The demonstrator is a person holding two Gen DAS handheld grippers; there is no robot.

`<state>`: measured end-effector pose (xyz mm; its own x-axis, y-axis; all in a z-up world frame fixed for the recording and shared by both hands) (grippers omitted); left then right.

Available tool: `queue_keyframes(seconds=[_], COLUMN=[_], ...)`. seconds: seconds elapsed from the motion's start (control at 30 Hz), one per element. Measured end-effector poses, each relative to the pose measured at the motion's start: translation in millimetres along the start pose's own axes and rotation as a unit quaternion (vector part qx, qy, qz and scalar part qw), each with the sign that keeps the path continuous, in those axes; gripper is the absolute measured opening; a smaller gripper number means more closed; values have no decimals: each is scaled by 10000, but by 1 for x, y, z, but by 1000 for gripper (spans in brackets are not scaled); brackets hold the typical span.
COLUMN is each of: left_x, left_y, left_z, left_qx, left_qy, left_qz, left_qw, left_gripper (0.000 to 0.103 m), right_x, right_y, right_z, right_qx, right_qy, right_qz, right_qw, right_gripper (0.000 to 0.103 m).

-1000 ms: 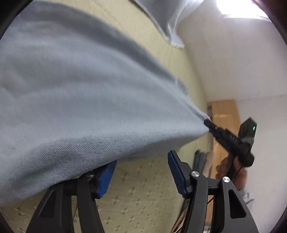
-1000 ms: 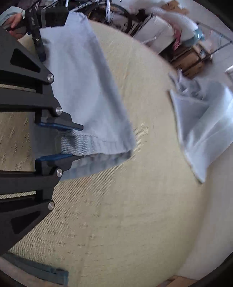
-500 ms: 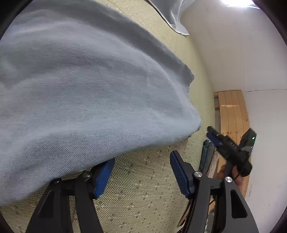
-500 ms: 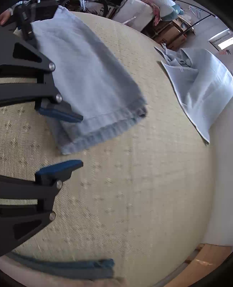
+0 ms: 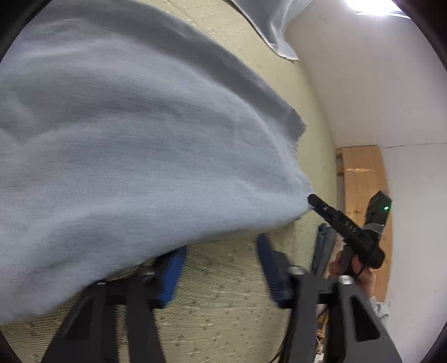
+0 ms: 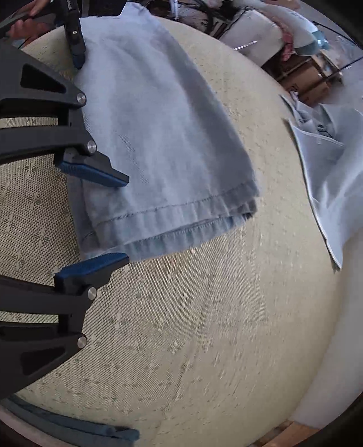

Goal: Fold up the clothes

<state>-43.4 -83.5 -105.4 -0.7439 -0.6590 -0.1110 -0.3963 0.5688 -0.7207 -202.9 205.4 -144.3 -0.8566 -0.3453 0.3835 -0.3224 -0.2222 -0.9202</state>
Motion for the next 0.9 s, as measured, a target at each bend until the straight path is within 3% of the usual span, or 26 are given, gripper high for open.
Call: queue_keyframes(seconds=[0.03,0.07,0.1,0.13,0.2,0.43,0.53,0.67,0.77,0.83,0.9], left_x=[1,3,4,4,6,7,8,10,12,14,15], left_y=[-1,-2,-5,-9,-17,-32,-29,-27,-31,-34,-37], left_z=[2,4,5,4,3,-8,-4,0,0,1,1], left_qx=[37,44,9,-56,-187,-484,-373,-228,-217,-248,-296], left_qy=[-21,-54,-62,-54,-36,114,117,121,142,149,166], left_qz=[-2,-3,-21,-50,-109,-183,-170,-189,-205,-208,-226], left_qw=[10000,10000,10000,10000,9998,9986,9991,9995,9995,9994,9992], left_gripper=[24,21,17,6,3,1,1,1,1,2,4], right_x=[1,1,2,3,5,11,9,-11,-19,-21,-19], right_y=[1,3,2,-1,-9,-58,-53,-3,10,9,1], right_z=[2,5,7,11,16,20,15,1,-6,-7,-4], right_qx=[-56,-112,-143,-142,-124,-28,-103,-238,-492,-585,-917], right_qy=[-53,-106,-137,-166,-221,-195,-203,-3,137,228,189], right_qz=[40,80,93,54,-23,-255,-108,454,393,294,214], right_qw=[10000,9998,9998,9997,9997,9995,9997,9987,9979,9976,9954], right_gripper=[48,29,24,22,19,19,19,20,21,28,44])
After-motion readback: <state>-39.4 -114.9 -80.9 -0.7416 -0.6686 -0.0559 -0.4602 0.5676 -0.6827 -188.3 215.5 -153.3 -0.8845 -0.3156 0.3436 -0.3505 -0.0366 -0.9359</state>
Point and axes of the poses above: each gripper's, at about its wrist camera, not at the fingertips, and y roughly the way its jaws point, z to its left, x to its top, the point moved 5 cm from there along y, roughly the way its jaws point, and after that the axes turned 12 degrees about -y, right-handed, at the moved point
